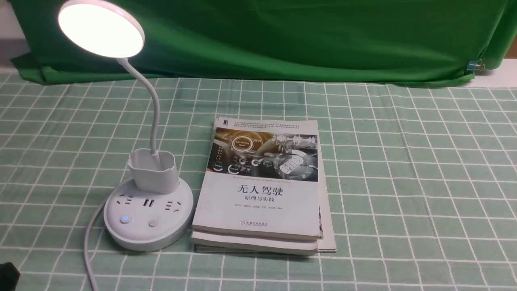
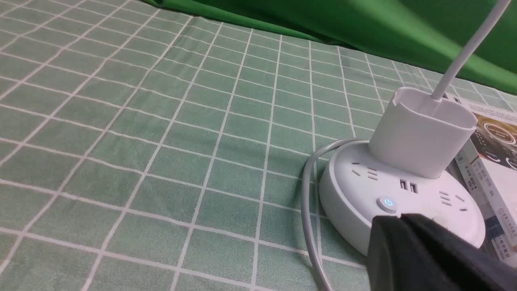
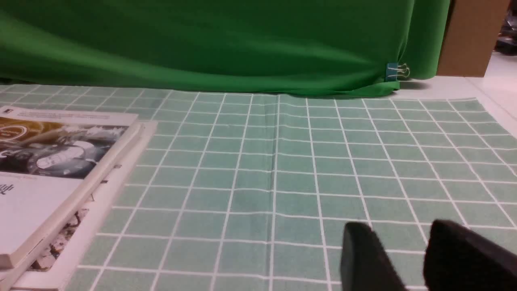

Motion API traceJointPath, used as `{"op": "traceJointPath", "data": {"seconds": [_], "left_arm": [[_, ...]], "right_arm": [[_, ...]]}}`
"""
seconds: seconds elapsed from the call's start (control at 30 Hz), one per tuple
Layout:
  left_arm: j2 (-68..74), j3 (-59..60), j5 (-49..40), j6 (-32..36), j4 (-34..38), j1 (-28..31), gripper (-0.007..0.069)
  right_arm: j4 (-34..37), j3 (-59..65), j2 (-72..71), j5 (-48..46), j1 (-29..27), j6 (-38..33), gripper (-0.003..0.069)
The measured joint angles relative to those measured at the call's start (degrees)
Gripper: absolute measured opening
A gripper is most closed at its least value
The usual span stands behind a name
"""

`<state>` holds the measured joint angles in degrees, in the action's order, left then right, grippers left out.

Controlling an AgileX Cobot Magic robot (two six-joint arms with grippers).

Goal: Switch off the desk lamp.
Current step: Use the left arm to press the button switch on the lamp holder

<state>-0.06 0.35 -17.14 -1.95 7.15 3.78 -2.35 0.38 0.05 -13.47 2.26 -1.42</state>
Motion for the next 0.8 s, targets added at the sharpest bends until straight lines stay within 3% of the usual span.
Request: {"op": "traceJointPath", "data": {"seconds": [0.4,0.47,0.63,0.8], "left_arm": [[0.00,0.00,1.34,2.38,0.26,0.00,0.0003],[0.00,0.00,4.51,1.95,4.48,0.00,0.0003],[0.00,0.00,15.71,0.07,24.88,0.00,0.0003],[0.00,0.00,20.94,-0.11,32.14,0.00,0.0003]], "right_arm": [[0.00,0.00,0.00,0.00,0.00,0.00,0.0242],[0.00,0.00,0.00,0.00,0.00,0.00,0.0242],[0.00,0.00,0.00,0.00,0.00,0.00,0.0242],[0.00,0.00,0.00,0.00,0.00,0.00,0.0242]]}}
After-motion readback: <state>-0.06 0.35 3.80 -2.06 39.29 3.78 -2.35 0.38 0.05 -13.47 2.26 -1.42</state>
